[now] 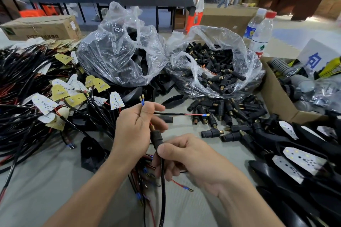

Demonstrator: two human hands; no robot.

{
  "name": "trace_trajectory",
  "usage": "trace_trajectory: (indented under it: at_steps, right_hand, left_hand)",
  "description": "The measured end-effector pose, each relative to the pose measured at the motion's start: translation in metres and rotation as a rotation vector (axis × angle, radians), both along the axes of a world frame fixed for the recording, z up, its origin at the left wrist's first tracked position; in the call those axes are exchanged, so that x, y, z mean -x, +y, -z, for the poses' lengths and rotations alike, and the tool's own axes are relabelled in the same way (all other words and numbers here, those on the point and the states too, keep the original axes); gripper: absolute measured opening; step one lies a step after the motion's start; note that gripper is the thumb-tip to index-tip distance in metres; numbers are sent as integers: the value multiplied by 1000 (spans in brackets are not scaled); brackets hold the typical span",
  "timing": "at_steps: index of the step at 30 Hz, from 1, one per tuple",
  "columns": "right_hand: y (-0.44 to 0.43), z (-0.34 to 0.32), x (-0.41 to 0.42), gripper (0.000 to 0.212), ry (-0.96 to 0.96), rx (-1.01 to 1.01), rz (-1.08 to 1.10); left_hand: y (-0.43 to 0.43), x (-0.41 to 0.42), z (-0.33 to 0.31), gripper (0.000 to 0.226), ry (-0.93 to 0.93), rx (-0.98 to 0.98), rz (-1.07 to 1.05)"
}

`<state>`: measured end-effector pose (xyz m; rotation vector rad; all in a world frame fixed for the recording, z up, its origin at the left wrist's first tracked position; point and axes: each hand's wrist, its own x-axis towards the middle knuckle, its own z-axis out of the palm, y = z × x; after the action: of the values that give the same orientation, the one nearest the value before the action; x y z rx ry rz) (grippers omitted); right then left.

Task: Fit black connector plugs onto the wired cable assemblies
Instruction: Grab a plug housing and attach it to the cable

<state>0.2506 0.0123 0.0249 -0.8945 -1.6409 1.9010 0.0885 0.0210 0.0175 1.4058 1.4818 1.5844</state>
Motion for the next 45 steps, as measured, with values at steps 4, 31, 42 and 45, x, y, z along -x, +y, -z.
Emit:
trace_trajectory:
  at_steps: [4,31,42,45]
  right_hand:
    - [2,-1,-2,24,-81,-60,38]
    - [8,13,4,19,-53,-33,133]
    - [3,16,14,21,-229,-147,240]
    - [3,12,12,20,-91,-110,366]
  left_hand:
    - [0,9,3,37,248,-20,-109]
    - [-1,-5,-9,22,-302,218,74]
    - [-4,-7,-8,25,-409,129,0]
    - [-2,-8,-7,11,-376,178,85]
